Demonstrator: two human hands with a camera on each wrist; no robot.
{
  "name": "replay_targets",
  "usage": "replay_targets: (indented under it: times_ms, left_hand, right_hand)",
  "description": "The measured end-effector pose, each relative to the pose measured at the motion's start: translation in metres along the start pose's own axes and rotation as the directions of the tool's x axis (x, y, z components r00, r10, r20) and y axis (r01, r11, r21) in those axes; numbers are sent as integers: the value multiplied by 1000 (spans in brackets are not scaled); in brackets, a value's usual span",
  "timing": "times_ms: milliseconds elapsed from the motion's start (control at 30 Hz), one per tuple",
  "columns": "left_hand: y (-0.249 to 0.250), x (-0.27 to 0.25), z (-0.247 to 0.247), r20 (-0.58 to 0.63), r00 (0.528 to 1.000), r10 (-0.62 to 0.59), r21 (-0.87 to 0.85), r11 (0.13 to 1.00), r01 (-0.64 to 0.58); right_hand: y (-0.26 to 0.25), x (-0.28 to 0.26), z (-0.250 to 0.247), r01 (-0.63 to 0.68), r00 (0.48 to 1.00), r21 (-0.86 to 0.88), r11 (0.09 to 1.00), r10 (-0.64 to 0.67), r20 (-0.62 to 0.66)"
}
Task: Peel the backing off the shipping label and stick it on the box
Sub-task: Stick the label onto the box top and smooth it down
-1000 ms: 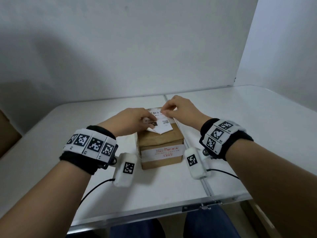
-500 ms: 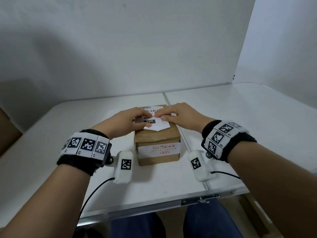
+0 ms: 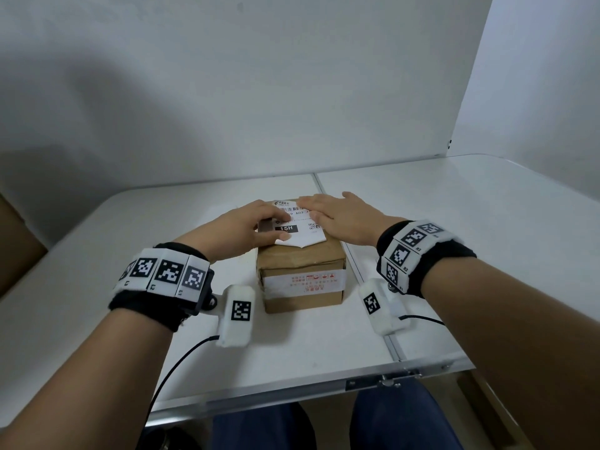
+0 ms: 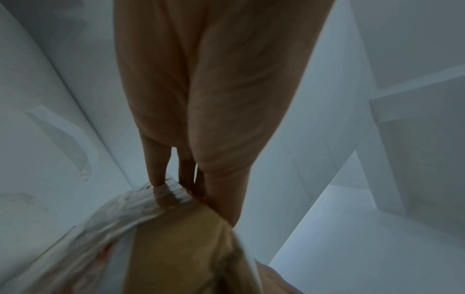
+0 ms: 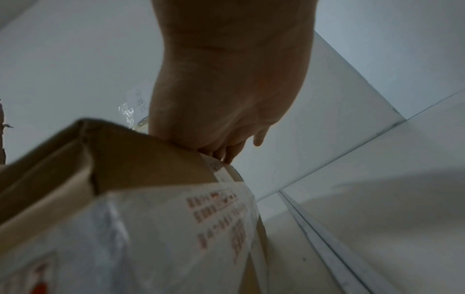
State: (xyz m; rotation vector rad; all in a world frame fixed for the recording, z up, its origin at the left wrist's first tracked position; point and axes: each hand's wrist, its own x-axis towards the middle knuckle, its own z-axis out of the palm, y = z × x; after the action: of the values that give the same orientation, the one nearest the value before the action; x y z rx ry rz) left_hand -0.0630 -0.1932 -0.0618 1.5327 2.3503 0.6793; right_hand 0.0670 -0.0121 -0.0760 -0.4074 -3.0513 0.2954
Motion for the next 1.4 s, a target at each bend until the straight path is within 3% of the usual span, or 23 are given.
replay_targets:
  times_ms: [300, 433, 533, 667, 800, 1067, 1400]
  left_hand:
    - [-1, -1, 2, -11, 1000, 0, 10, 1000, 0]
    - [-1, 1, -2, -22, 999, -30, -10, 1000, 30]
    - [-5, 5, -6, -5, 990, -141, 44, 989, 141]
    - [-12, 9, -8, 145, 940, -310, 23, 950, 310]
    - [-11, 7, -7, 205, 937, -281, -35, 955, 294]
    - [-10, 7, -10, 228, 942, -248, -21, 966, 259]
    - [-11, 7, -9, 212, 948, -237, -16, 969, 246]
  right_hand:
    - [-10, -5, 4, -96, 991, -99, 990, 86, -104]
    - [-14, -6, 3, -118, 991, -109, 987, 110, -78]
    - [-15, -7, -7, -43, 993, -107, 993, 31, -110]
    - [-27, -8, -23, 106, 990, 91, 990, -97, -97]
    - [-39, 0, -18, 35, 995, 184, 982, -51, 86]
    - [-40, 10, -12, 158, 977, 221, 962, -185, 108]
    - [-29, 30, -3, 92, 983, 156, 983, -115, 143]
